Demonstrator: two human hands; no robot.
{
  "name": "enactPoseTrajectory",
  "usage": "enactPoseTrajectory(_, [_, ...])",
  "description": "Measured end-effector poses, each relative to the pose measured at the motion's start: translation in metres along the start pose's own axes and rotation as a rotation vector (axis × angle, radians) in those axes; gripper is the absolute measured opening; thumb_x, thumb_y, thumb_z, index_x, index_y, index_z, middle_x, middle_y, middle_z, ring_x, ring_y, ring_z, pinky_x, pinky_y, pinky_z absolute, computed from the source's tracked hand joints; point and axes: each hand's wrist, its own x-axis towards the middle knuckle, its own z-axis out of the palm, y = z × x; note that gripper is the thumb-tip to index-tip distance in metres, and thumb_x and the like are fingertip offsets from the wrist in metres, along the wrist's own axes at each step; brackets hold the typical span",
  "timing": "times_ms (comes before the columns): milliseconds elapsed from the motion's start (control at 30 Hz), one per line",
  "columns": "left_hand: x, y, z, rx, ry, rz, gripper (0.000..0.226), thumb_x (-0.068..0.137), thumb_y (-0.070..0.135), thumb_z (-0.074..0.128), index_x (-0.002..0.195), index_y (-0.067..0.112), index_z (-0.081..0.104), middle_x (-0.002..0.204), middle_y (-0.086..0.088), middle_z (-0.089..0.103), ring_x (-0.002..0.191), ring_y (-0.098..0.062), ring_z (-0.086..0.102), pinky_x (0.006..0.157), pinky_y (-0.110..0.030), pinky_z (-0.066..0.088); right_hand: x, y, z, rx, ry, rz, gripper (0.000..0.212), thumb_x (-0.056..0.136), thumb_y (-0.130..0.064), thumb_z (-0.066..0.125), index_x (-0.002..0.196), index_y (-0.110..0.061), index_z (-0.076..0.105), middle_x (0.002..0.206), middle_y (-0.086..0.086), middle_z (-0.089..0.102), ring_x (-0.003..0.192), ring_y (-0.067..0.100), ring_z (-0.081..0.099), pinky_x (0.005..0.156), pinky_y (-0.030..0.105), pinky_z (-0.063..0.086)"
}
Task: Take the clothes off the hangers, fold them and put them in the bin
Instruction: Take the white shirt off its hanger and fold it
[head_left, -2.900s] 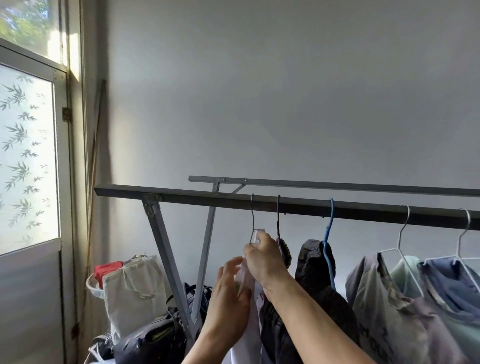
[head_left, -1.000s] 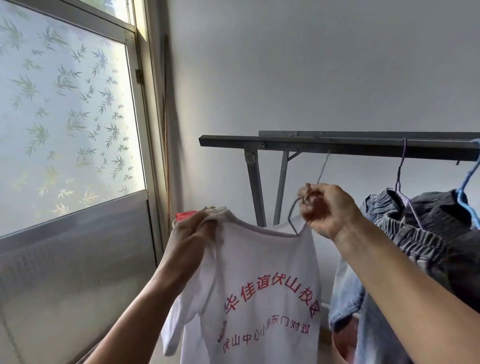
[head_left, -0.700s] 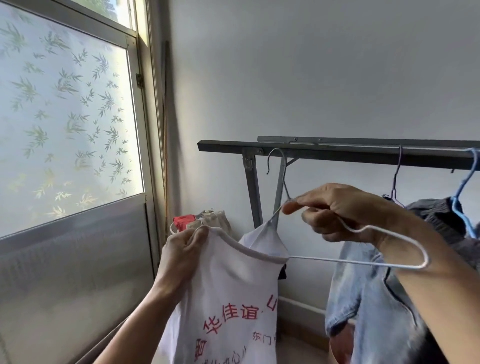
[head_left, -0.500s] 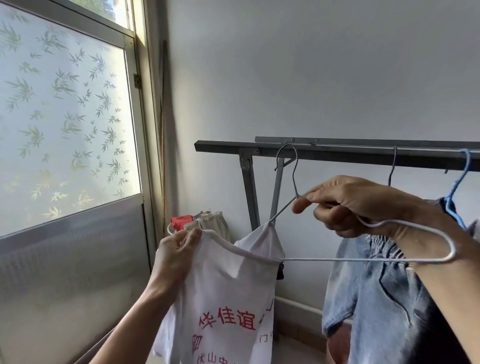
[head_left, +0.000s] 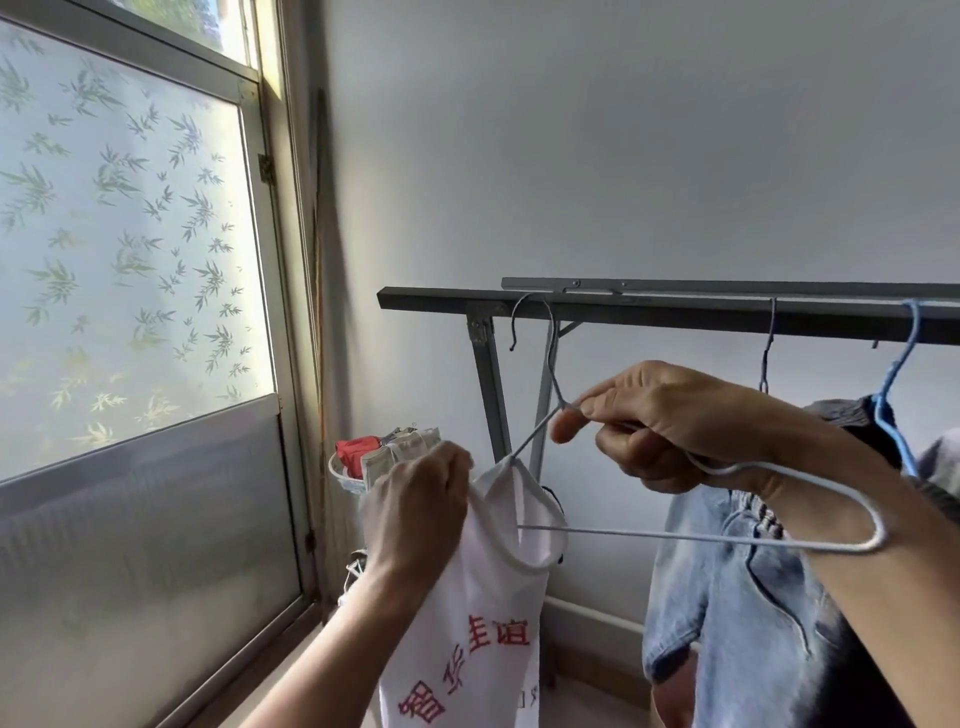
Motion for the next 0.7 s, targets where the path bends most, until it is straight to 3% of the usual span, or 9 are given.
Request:
enactPoseTrajectory(67, [0.003,-0.015,0.005,-0.176,-0.09,-0.057,0.027,0.099,0.034,0.049,0.077,0.025,0.063,0.075,0.009,0.067,0.066,-0.011,0.062,0.065,-0.03,0.053,-0.005,0.004,-0.005,0.022,-0.021,0.01,0.036,0.104,-0.01,0.028,0.105,0.006,0.061,0.049,-0.001,0.019,0.035,0.006,0.014,0.037,0.015,0.011])
enactPoseTrajectory(133, [0.003,-0.014,0.002,-0.485,-0.363,-0.074,0.02,0.093,0.049,0.054,0.096,0.033,0.067,0.084,0.015,0.067,0.074,-0.002,0.064,0.075,-0.027,0.057,-0.008,0.007,-0.007,0.034,-0.044,0.019,0.037,0.104,-0.009,0.028,0.105,0.006,0.061,0.048,-0.002,0.02,0.034,0.005,0.014,0.037,0.014,0.011])
enactPoseTrajectory(200, [0.0,-0.008,0.002,-0.552,-0.561,0.023,0.03,0.083,0.064,0.056,0.097,0.04,0.068,0.079,0.018,0.067,0.072,0.003,0.063,0.073,-0.023,0.055,-0.008,0.009,-0.008,0.008,-0.068,0.031,0.036,0.104,-0.008,0.027,0.106,0.007,0.06,0.047,-0.002,0.02,0.034,0.005,0.014,0.036,0.013,0.012])
enactPoseTrajectory(267, [0.0,-0.007,0.003,-0.552,-0.551,0.083,0.024,0.089,0.049,0.06,0.082,0.029,0.072,0.07,0.013,0.066,0.066,0.005,0.057,0.066,-0.021,0.047,-0.007,0.01,-0.009,-0.002,-0.083,0.034,0.036,0.104,-0.009,0.027,0.107,0.007,0.06,0.047,-0.002,0.02,0.034,0.006,0.014,0.036,0.014,0.013])
enactPoseTrajectory(333, [0.004,-0.008,0.003,-0.634,-0.519,0.056,0.021,0.094,0.033,0.062,0.079,0.021,0.071,0.068,0.007,0.064,0.063,0.002,0.052,0.063,-0.021,0.044,-0.008,0.01,-0.013,0.031,-0.081,0.023,0.036,0.104,-0.009,0.028,0.107,0.006,0.061,0.047,-0.002,0.022,0.034,0.006,0.016,0.036,0.014,0.013])
enactPoseTrajectory(467, [0.011,-0.021,0.007,-0.694,-0.28,-0.208,0.027,0.096,0.018,0.061,0.07,0.018,0.069,0.062,0.009,0.062,0.059,-0.005,0.053,0.058,-0.023,0.044,-0.017,0.008,-0.021,0.098,-0.027,0.007,0.036,0.103,-0.01,0.03,0.103,0.004,0.063,0.046,-0.003,0.023,0.033,0.005,0.016,0.036,0.014,0.012])
enactPoseTrajectory(567, [0.012,-0.045,0.009,-0.643,-0.171,-0.475,0.03,0.097,0.028,0.058,0.072,0.016,0.069,0.062,0.002,0.066,0.059,-0.018,0.06,0.057,-0.033,0.05,-0.023,0.005,-0.033,0.148,0.183,-0.062,0.032,0.102,-0.012,0.033,0.103,0.002,0.062,0.046,-0.004,0.024,0.033,0.006,0.017,0.035,0.014,0.014])
enactPoseTrajectory(700, [0.008,-0.05,0.013,-0.752,-0.225,-0.584,0.027,0.097,0.028,0.059,0.079,0.014,0.072,0.068,-0.003,0.07,0.064,-0.021,0.062,0.065,-0.04,0.054,0.0,0.013,-0.047,0.178,0.552,-0.108,0.025,0.1,-0.004,0.03,0.102,0.001,0.054,0.046,-0.003,0.026,0.034,0.007,0.018,0.033,0.015,0.016])
